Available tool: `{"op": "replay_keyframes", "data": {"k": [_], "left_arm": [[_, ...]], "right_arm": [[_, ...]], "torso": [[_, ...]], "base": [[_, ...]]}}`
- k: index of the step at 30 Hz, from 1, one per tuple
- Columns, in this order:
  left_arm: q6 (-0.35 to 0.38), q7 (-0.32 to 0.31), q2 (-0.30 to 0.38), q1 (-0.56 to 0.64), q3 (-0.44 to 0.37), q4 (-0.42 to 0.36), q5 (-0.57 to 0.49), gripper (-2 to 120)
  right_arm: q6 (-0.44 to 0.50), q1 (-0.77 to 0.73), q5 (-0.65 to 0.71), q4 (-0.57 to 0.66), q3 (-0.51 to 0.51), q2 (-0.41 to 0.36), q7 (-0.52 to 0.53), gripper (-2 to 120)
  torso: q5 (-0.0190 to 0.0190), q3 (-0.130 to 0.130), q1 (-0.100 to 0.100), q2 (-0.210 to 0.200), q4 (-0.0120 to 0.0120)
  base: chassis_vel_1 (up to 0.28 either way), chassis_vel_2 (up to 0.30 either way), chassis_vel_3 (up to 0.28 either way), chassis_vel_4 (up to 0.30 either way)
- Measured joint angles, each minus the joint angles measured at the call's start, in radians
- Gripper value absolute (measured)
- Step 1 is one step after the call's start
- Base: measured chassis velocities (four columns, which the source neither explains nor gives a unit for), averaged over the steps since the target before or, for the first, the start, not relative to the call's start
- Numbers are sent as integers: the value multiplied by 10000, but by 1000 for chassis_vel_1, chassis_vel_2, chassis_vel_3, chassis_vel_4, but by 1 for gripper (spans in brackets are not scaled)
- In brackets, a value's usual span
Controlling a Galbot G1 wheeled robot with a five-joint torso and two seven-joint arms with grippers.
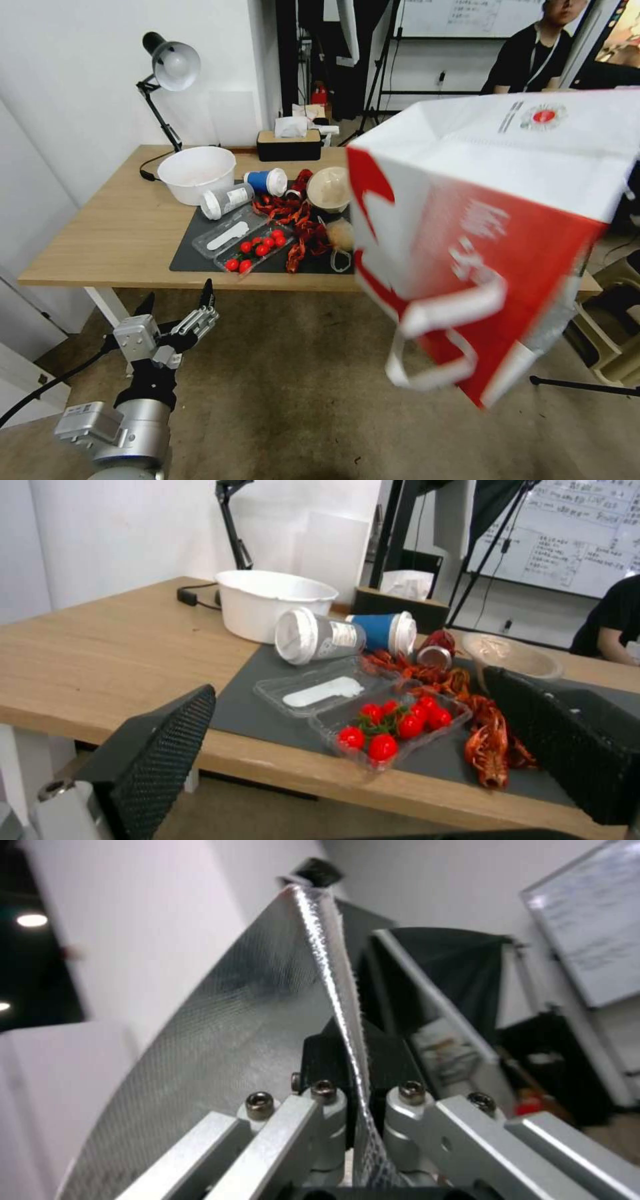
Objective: Pick up the food delivery bag from the floor and place it on the table.
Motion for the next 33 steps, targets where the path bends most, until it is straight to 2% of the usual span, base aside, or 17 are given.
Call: {"op": "replay_keyframes", "data": {"k": [3,11,17,27,33], "left_arm": [[-30,-3,-15,2,-1,19,28,100],[-40,-9,-44,-1,51,81,79,100],[-41,-5,-50,-9,54,93,91,100],[-44,48,-81,-26,62,135,124,100],[-42,113,-121,-47,121,162,185,100]], "right_arm": [[123,396,52,-665,-485,-248,570,0],[-105,726,331,-1584,-835,-655,667,0],[-159,839,331,-1718,-916,-719,955,0],[-581,1134,256,-1813,-1111,-932,2278,0],[-910,1635,241,-2172,-1629,-1262,2777,0]], "torso": [[3,-1,-1,-5,-1],[0,-4,-4,-8,-1],[1,-5,-5,-9,-2],[-1,-7,-5,-11,-1],[-1,-8,-7,-13,-1]], "base": [[0,0,0,0],[0,0,0,0],[0,0,0,0],[0,0,0,0],[0,0,0,0]]}}
